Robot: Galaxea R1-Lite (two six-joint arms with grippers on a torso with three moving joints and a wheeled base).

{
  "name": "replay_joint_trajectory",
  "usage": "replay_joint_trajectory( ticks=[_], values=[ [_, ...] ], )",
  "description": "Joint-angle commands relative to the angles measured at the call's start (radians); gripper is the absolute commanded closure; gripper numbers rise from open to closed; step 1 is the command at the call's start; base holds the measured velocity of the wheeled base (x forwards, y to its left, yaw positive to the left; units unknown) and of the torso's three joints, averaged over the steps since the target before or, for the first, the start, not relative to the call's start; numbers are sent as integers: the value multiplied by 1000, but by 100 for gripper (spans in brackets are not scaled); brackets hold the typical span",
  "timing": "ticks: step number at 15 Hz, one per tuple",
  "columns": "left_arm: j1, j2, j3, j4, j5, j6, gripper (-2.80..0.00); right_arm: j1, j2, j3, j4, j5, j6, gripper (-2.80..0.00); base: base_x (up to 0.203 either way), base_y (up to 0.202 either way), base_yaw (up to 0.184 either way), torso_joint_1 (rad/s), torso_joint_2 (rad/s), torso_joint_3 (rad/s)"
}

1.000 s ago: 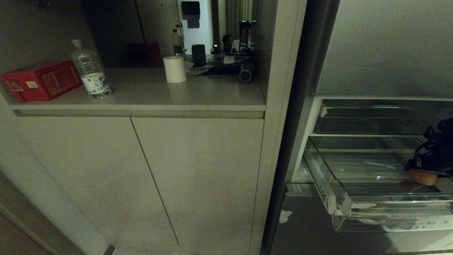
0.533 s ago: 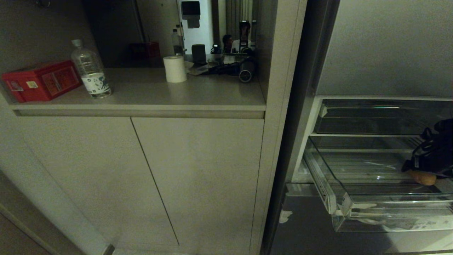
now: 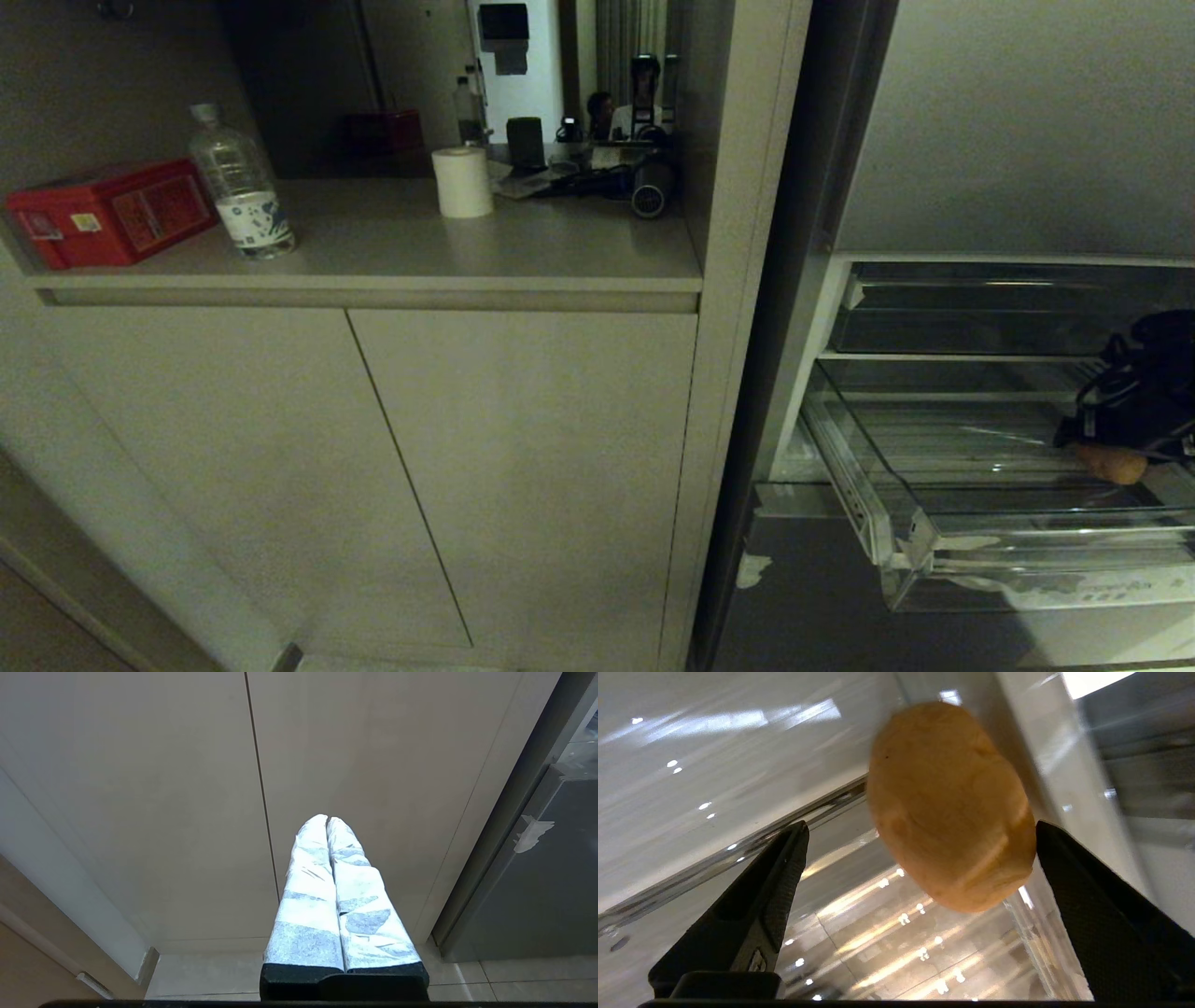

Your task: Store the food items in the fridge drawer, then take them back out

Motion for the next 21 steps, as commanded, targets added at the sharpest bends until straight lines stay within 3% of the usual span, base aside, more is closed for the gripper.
replay_joint_trajectory(
  ticks=[1, 8, 9, 17, 21],
  values=[
    [0, 0, 0, 1, 0, 0, 0, -1, 18, -2, 4, -3, 0, -280, 0, 0, 0, 0, 0, 0],
    [0, 0, 0, 0, 0, 0, 0, 7, 0, -2, 31, -1, 15, -280, 0, 0, 0, 0, 0, 0],
    [0, 1, 0, 0, -1, 0, 0, 7, 5, -2, 31, -1, 15, 0, 0, 0, 0, 0, 0, 0],
    [0, 0, 0, -1, 0, 0, 0, 21, -19, -2, 31, 3, 47, 0, 0, 0, 0, 0, 0, 0],
    [0, 0, 0, 1, 0, 0, 0, 42, -20, 8, 31, 12, 111, 0, 0, 0, 0, 0, 0, 0]
  ],
)
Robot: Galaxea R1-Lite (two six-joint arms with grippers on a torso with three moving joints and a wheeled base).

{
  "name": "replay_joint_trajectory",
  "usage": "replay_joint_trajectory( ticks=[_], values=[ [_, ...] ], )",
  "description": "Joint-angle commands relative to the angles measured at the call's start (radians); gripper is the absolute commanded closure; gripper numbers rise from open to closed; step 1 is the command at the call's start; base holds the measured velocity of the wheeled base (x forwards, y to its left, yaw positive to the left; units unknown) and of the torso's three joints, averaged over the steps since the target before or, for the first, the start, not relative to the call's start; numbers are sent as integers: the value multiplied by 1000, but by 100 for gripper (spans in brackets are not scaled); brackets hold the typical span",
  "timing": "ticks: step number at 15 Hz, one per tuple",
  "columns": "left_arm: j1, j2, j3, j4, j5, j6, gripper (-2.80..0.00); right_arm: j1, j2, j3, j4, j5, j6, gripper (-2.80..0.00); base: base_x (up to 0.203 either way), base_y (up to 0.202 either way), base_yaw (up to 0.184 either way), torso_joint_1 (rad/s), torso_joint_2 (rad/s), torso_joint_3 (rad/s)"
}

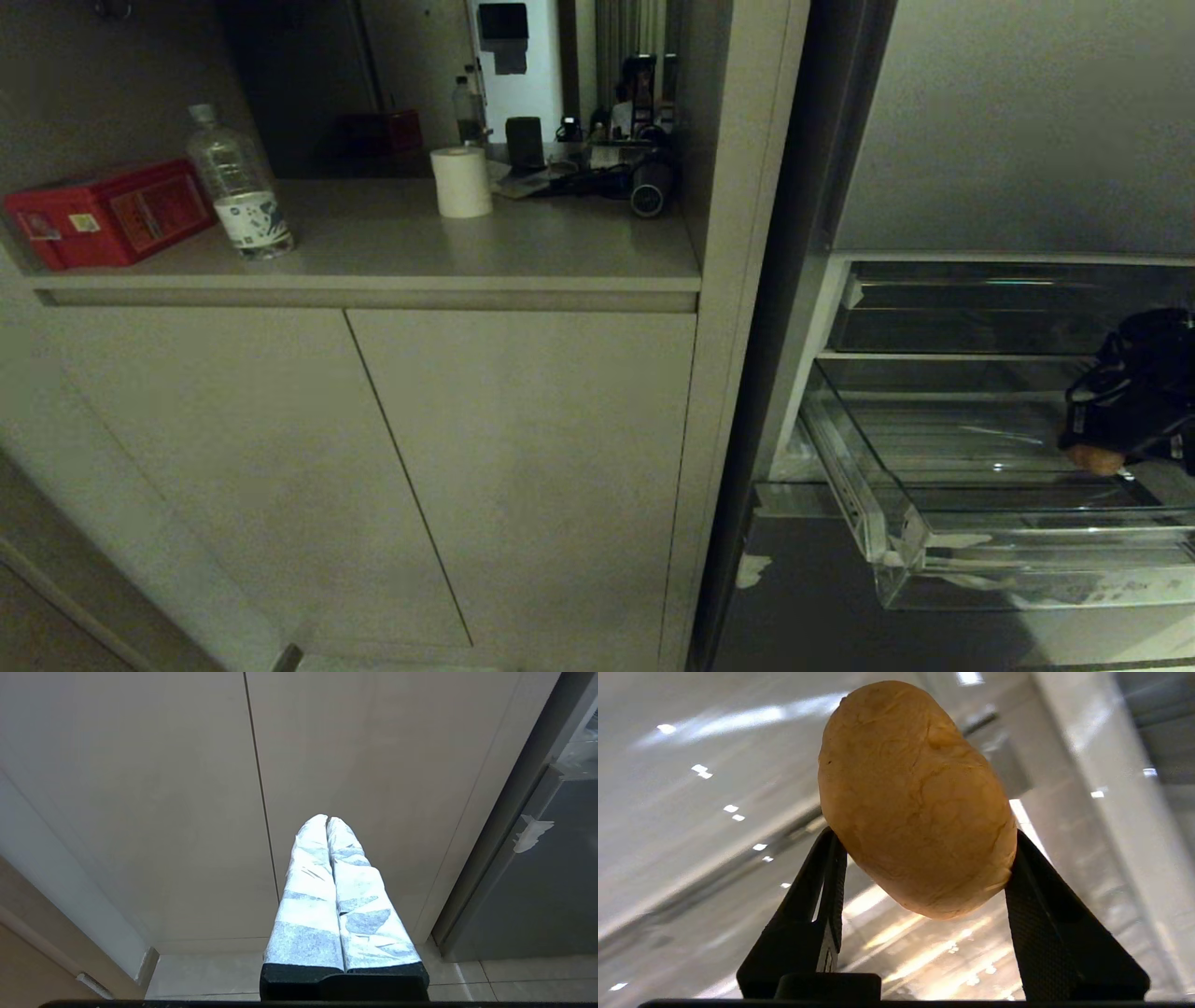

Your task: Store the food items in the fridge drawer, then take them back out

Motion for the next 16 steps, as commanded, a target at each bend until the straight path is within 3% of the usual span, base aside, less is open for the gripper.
replay_joint_trajectory(
  ticks=[1, 7, 10, 16],
  values=[
    [0, 0, 0, 1, 0, 0, 0, 3, 0, -11, 2, 6, 3, 0, 0, 0, 0, 0, 0, 0],
    [0, 1, 0, 0, 0, 0, 0, 8, -63, 3, 7, 6, 11, 0, 0, 0, 0, 0, 0, 0],
    [0, 1, 0, 1, 0, 0, 0, 7, -167, 33, 97, 4, 43, 0, 0, 0, 0, 0, 0, 0],
    [0, 0, 0, -1, 0, 0, 0, -12, -442, 255, 121, -1, 53, 0, 0, 0, 0, 0, 0, 0]
  ],
)
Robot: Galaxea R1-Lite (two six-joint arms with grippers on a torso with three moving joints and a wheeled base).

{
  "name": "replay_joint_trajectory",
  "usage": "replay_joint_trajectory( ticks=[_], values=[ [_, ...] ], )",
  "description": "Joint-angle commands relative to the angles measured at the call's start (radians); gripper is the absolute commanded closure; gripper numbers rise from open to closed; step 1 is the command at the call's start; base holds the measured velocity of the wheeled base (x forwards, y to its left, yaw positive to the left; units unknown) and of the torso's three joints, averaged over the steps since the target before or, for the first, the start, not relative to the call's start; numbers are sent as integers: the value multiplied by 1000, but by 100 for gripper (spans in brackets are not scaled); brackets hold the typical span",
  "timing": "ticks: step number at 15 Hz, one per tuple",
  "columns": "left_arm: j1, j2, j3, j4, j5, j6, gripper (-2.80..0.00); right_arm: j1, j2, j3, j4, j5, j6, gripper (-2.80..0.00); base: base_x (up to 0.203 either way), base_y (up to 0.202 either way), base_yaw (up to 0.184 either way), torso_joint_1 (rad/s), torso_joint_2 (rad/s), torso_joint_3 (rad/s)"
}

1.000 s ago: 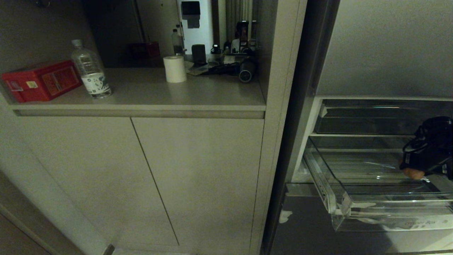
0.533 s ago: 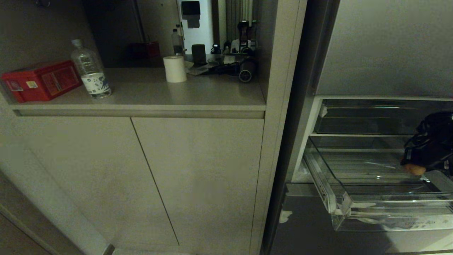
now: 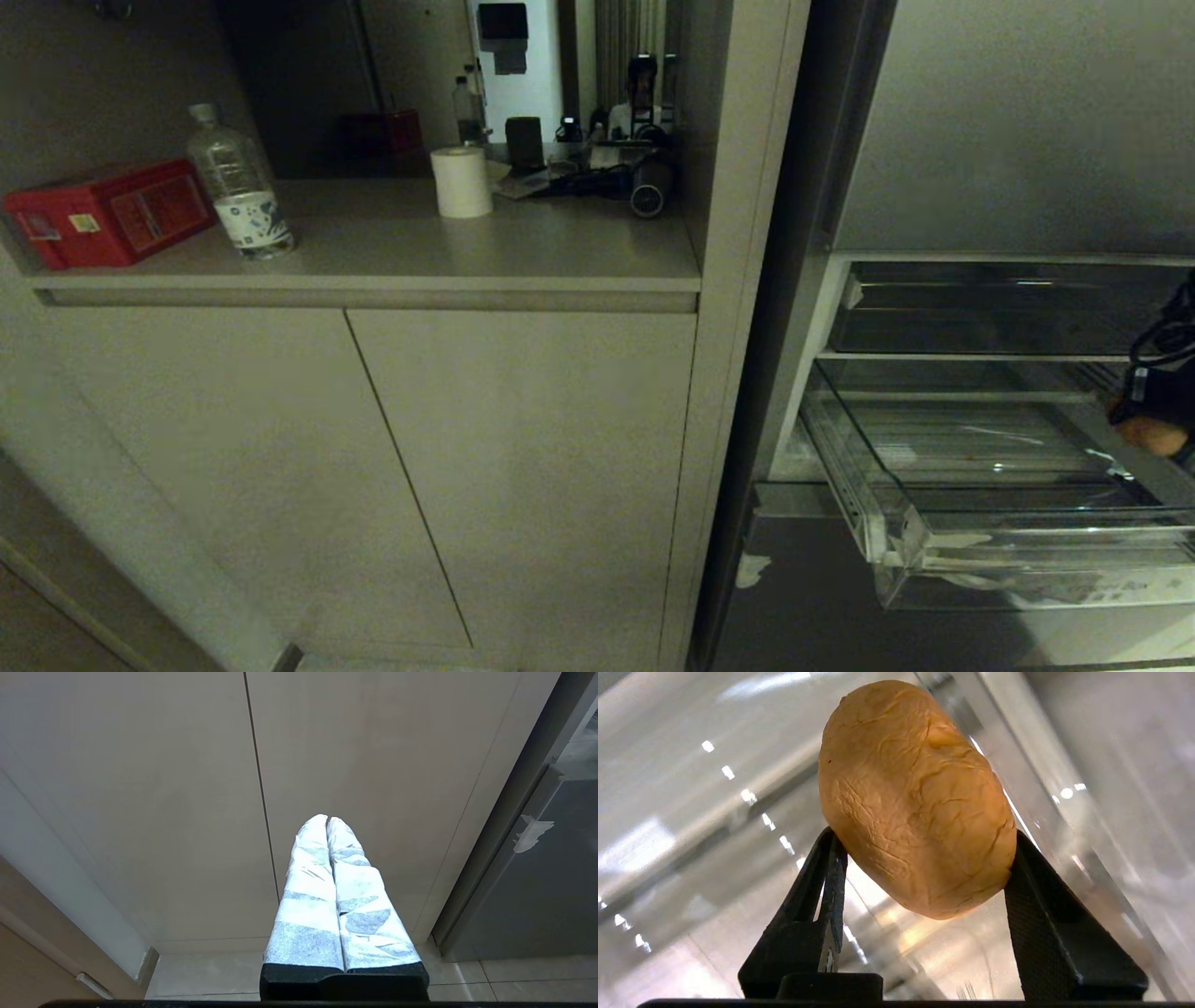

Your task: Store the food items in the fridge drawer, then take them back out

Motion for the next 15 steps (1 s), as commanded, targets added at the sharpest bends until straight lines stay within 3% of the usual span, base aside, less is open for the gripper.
replay_joint_trajectory(
  ticks=[1, 8, 15],
  values=[
    [0, 1, 0, 0, 0, 0, 0, -14, -161, 93, 2, -1, 2, 0, 0, 0, 0, 0, 0, 0],
    [0, 0, 0, 0, -1, 0, 0, -107, -454, 317, -2, 0, 24, 0, 0, 0, 0, 0, 0, 0],
    [0, 1, 0, 0, 0, 0, 0, -221, -996, 697, -139, -12, 99, 0, 0, 0, 0, 0, 0, 0]
  ],
)
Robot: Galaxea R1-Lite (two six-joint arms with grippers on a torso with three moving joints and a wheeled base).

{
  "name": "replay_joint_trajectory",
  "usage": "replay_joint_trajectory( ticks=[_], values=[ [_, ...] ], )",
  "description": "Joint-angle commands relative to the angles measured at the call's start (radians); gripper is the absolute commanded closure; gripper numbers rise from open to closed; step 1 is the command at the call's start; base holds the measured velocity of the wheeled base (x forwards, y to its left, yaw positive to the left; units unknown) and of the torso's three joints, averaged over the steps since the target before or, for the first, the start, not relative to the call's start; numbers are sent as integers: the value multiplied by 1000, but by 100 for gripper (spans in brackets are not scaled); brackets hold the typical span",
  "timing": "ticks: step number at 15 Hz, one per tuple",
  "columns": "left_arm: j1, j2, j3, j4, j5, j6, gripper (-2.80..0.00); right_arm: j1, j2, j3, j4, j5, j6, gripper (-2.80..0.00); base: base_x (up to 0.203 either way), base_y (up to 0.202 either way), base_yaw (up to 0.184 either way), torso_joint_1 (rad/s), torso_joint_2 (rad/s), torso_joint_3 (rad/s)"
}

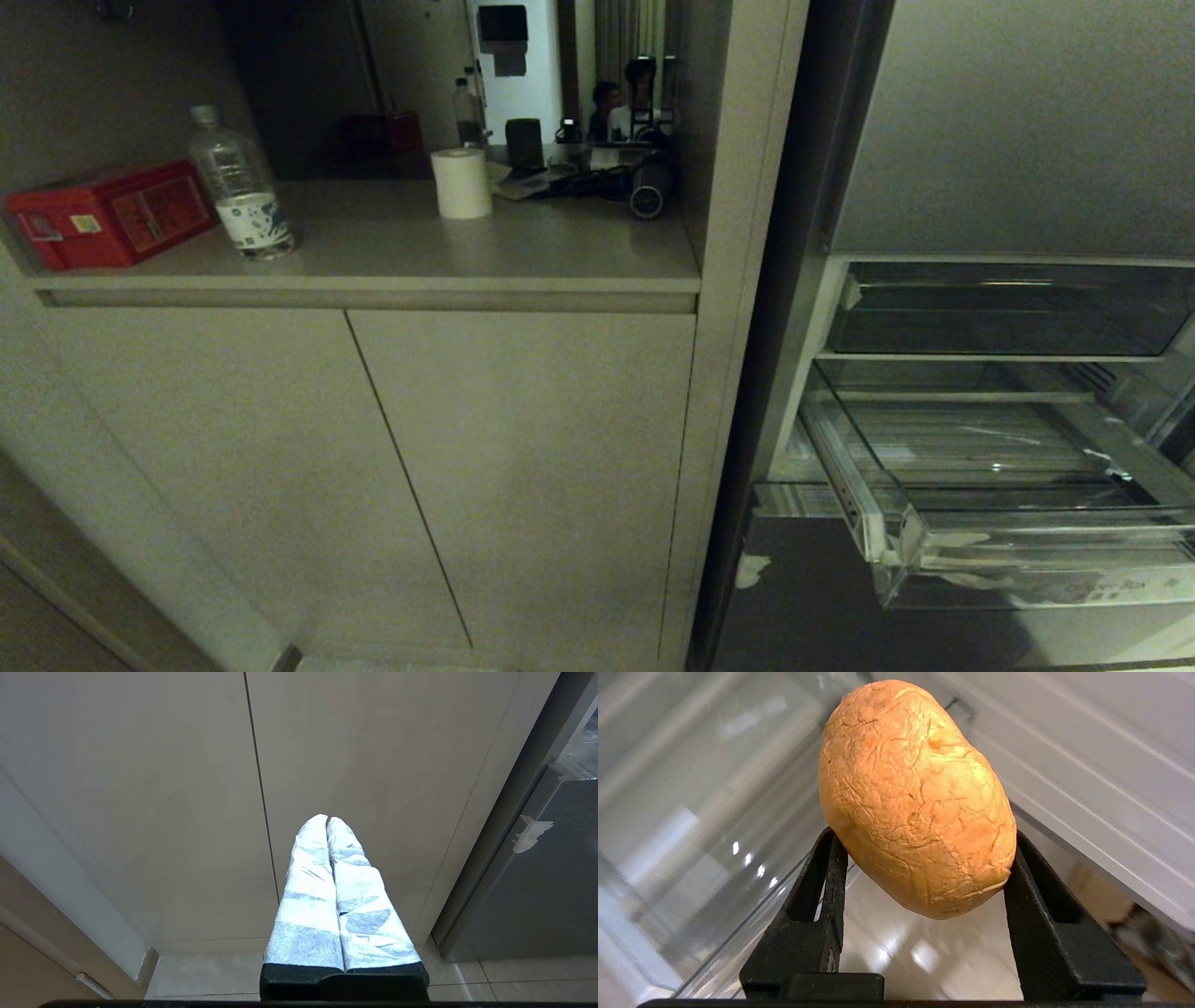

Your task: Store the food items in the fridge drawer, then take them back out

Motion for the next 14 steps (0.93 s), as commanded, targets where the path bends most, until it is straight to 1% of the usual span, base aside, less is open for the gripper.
replay_joint_trajectory(
  ticks=[1, 2, 4, 6, 8, 10, 12, 14],
  values=[
    [0, 1, 0, 1, 0, 0, 0, -83, -241, 140, -71, -11, 32, 0, 0, 0, 0, 0, 0, 0],
    [0, 0, 0, -1, 0, 0, 0, -183, -279, 183, -127, -14, 48, 0, 0, 0, 0, 0, 0, 0],
    [0, 0, 0, 1, 0, 0, 0, -412, -345, 259, -248, -14, 64, 0, 0, 0, 0, 0, 0, 0],
    [0, 0, 0, 1, 0, 0, 0, -653, -387, 327, -337, -6, 85, 0, 0, 0, 0, 0, 0, 0],
    [0, 0, 0, -1, 0, 0, 0, -851, -391, 395, -408, 2, 111, 0, 0, 0, 0, 0, 0, 0],
    [0, 1, 0, -1, 0, 0, 0, -996, -323, 437, -481, 44, 144, 0, 0, 0, 0, 0, 0, 0],
    [0, 0, 0, 0, 0, 0, 0, -1101, -232, 446, -558, 91, 171, 0, 0, 0, 0, 0, 0, 0],
    [0, 1, 0, 1, 0, 0, 0, -1193, -130, 448, -688, 108, 199, 0, 0, 0, 0, 0, 0, 0]
  ],
)
